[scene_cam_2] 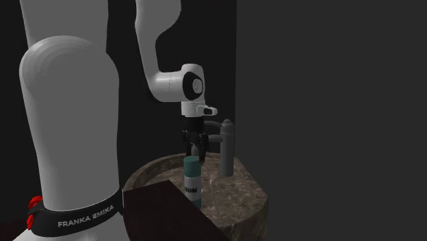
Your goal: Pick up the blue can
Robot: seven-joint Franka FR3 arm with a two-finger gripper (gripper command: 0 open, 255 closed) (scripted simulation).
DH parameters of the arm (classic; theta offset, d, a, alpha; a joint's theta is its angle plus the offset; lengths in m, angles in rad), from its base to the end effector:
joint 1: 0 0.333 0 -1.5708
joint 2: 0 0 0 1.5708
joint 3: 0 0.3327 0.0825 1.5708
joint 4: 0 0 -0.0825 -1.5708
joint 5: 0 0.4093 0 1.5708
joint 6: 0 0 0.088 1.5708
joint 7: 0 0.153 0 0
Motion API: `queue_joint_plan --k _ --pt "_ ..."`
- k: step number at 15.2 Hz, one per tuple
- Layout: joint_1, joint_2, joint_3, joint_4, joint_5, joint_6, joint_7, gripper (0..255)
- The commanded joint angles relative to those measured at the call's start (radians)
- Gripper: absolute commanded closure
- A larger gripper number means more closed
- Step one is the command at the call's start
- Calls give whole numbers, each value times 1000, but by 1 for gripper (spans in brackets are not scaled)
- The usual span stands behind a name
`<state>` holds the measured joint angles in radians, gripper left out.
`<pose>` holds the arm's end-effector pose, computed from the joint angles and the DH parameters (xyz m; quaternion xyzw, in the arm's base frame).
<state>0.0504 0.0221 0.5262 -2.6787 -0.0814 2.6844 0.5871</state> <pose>0.3548 0.2339 0.1757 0.9994 0.0314 0.0013 0.0137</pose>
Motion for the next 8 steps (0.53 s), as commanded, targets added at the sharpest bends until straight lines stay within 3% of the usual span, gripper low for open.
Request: queue_joint_plan --k 1,3,5,6,8 --pt "-1 39 -7 2 -51 30 38 0" --pt "3 88 -26 6 -123 66 91 0" --pt "6 88 -29 6 -122 66 90 0" --pt "6 92 -31 8 -128 69 93 255" --pt "6 92 -31 7 -128 69 93 255"
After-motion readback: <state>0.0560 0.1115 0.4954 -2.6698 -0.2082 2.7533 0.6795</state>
